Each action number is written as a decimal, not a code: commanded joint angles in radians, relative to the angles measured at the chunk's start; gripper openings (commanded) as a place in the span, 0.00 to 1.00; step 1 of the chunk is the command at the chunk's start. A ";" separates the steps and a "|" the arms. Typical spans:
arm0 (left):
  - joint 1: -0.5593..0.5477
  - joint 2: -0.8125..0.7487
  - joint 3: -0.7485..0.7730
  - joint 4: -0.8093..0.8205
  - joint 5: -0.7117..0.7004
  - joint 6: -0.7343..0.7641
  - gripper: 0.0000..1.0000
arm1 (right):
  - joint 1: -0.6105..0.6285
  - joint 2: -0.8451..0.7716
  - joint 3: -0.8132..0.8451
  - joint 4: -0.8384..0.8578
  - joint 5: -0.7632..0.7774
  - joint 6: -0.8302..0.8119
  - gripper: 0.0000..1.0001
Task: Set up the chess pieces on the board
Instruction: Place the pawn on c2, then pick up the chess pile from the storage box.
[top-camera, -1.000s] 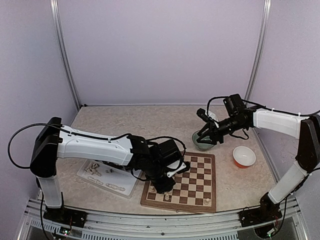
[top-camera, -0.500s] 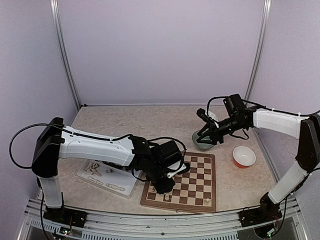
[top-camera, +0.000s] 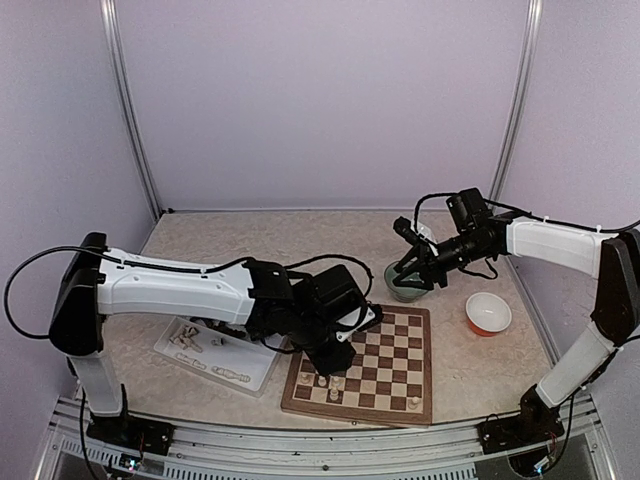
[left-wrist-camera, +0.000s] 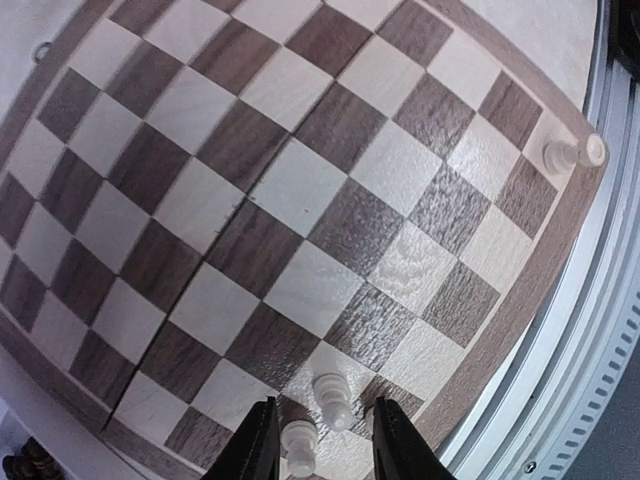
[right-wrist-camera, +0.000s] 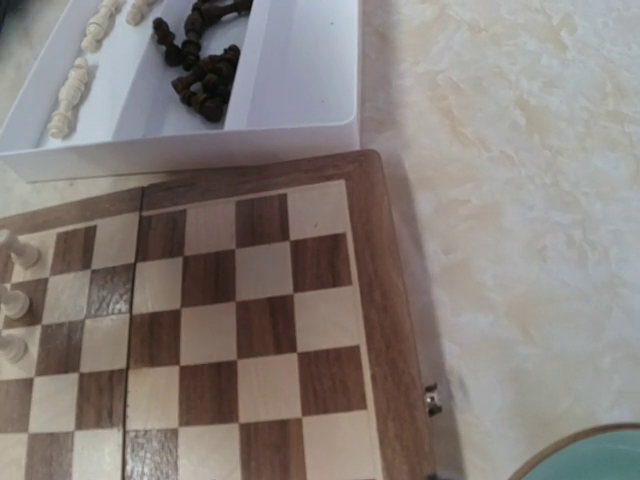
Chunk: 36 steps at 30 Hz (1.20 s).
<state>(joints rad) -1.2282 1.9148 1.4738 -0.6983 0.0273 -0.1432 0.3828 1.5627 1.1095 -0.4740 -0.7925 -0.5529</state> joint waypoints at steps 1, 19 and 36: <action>0.043 -0.171 -0.076 0.094 -0.209 -0.128 0.36 | -0.005 -0.016 -0.004 -0.022 -0.022 -0.010 0.44; 0.403 -0.584 -0.701 0.014 -0.294 -0.674 0.33 | -0.005 0.008 0.013 -0.038 -0.033 -0.025 0.44; 0.577 -0.535 -0.793 0.274 -0.180 -0.602 0.44 | -0.005 0.015 0.010 -0.042 -0.031 -0.031 0.43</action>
<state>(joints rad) -0.6689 1.3396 0.6830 -0.4942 -0.1799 -0.7712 0.3828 1.5703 1.1095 -0.5041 -0.8078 -0.5758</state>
